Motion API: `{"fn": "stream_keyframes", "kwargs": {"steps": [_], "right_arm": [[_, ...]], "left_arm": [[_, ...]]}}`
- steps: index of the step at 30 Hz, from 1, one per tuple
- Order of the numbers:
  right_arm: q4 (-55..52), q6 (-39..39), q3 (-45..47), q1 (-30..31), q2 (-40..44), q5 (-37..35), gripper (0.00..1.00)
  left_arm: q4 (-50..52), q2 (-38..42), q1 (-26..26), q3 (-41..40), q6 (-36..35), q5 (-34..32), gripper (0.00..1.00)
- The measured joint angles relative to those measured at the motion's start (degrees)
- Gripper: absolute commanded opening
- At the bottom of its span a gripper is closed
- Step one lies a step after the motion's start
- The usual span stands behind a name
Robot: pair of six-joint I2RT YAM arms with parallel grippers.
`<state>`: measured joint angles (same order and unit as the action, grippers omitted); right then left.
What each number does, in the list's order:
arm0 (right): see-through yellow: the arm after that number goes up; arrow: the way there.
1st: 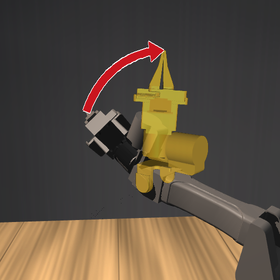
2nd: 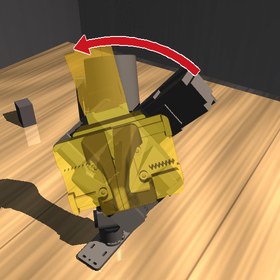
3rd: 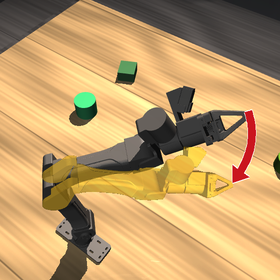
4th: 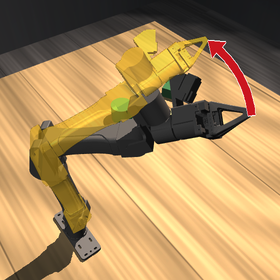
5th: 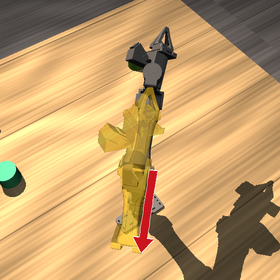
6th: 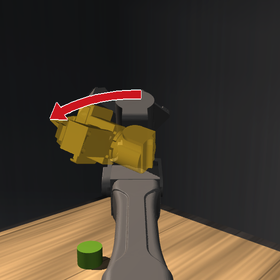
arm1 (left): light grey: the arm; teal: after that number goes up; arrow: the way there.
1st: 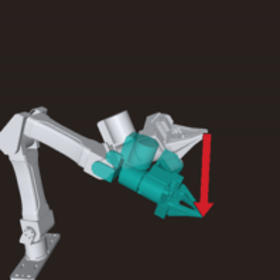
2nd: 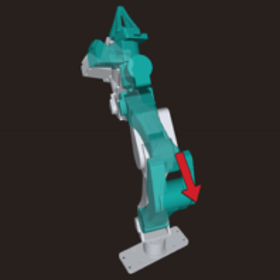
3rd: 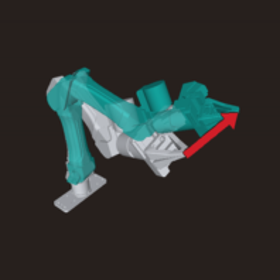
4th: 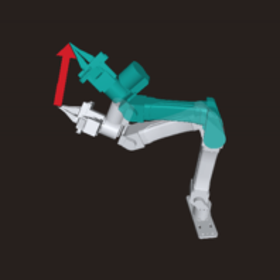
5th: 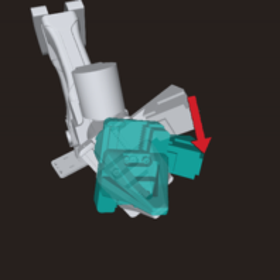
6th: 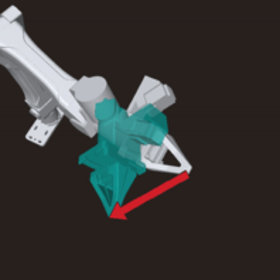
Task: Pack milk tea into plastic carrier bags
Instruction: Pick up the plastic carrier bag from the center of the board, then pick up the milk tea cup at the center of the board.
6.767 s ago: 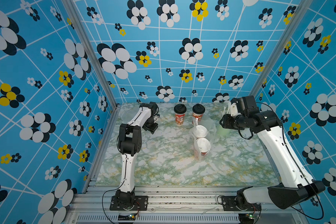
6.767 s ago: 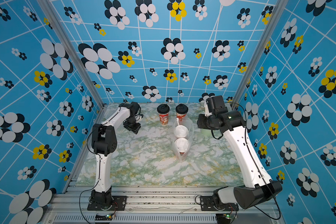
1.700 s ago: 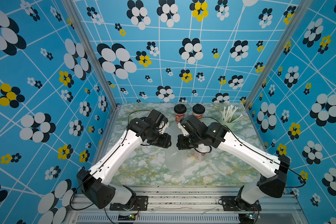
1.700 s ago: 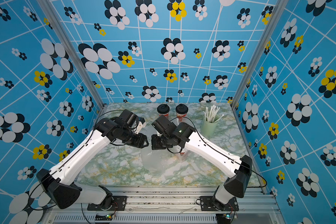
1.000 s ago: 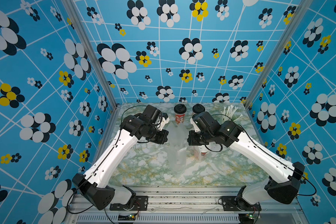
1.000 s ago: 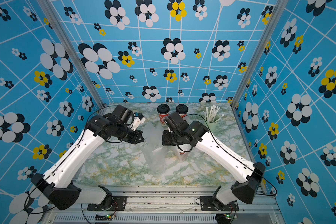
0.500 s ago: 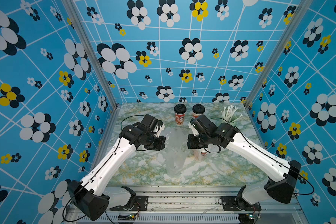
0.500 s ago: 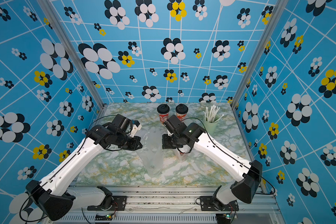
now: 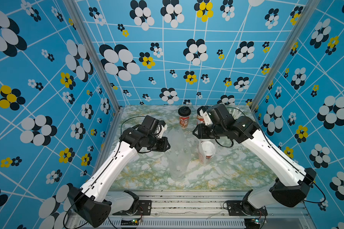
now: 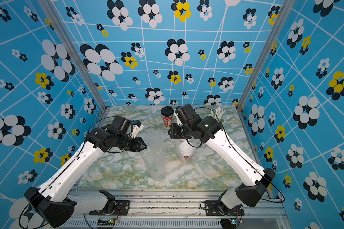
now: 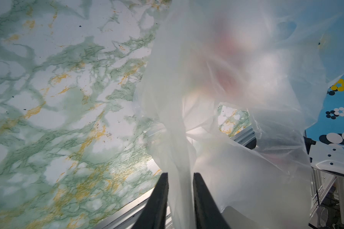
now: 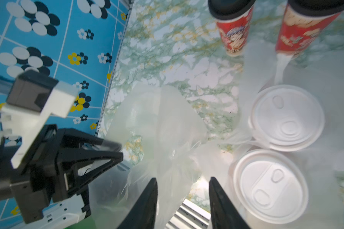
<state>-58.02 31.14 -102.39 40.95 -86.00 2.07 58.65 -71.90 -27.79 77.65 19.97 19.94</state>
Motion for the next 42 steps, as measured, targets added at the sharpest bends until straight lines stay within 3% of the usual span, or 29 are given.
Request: {"fn": "stream_keyframes", "kwargs": {"steps": [7, 10, 15, 22, 33, 42], "right_arm": [[3.96, -7.28, -4.94, -10.95, -4.31, -0.35, 0.54], [7.23, -10.1, -6.47, -15.23, -7.78, 0.04, 0.68], [12.44, -15.34, -8.7, -20.28, -15.56, 0.24, 0.77], [19.08, -22.64, -9.57, -23.15, -23.69, 2.23, 0.8], [28.04, -31.89, -9.16, -25.57, -26.47, 8.57, 0.84], [38.14, -34.34, -0.02, -26.12, -27.23, 10.84, 0.84]], "left_arm": [[0.0, 1.29, 0.0, 0.09, 0.42, 0.17, 0.33], [0.0, 1.88, 0.04, 0.09, 0.44, 0.2, 0.31], [-0.09, 1.97, 0.04, 0.09, 0.92, 0.22, 0.27], [-0.98, 1.86, 0.04, 0.09, 1.73, 0.44, 0.26], [-1.49, -0.11, 0.04, 0.09, 1.95, 0.72, 0.26], [-1.42, -0.66, 0.04, 0.7, 2.49, 0.87, 0.26]]}}
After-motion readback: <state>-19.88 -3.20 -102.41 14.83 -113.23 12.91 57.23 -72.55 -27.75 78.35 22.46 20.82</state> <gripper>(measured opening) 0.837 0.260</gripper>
